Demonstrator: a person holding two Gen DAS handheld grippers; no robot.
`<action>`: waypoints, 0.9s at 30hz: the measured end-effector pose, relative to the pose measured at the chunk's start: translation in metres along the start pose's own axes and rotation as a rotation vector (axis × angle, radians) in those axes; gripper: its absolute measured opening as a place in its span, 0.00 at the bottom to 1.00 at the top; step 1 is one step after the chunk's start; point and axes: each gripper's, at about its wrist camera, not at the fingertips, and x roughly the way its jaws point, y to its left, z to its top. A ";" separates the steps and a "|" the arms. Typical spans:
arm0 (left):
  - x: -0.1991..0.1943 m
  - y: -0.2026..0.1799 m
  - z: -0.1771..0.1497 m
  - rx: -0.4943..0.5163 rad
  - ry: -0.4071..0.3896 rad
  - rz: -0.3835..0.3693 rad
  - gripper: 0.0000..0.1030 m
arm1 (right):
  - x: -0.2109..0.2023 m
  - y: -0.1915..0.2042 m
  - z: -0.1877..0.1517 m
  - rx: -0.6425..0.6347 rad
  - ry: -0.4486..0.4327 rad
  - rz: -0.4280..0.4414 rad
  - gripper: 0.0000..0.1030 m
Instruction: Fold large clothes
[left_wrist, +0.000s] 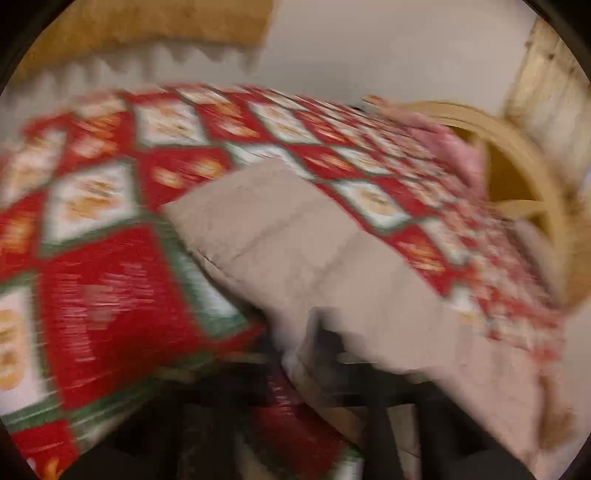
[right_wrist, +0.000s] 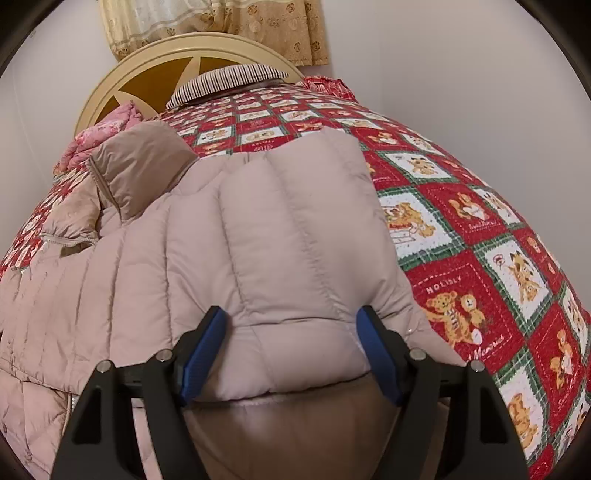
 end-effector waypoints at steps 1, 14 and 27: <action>0.001 0.000 0.003 -0.027 0.020 -0.054 0.03 | 0.000 0.000 0.000 0.000 0.000 0.000 0.74; -0.173 -0.218 -0.097 0.676 -0.234 -0.550 0.03 | 0.000 0.000 0.000 0.001 -0.001 0.000 0.74; -0.154 -0.314 -0.345 1.249 0.068 -0.511 0.05 | -0.003 0.001 -0.003 0.017 -0.006 0.015 0.74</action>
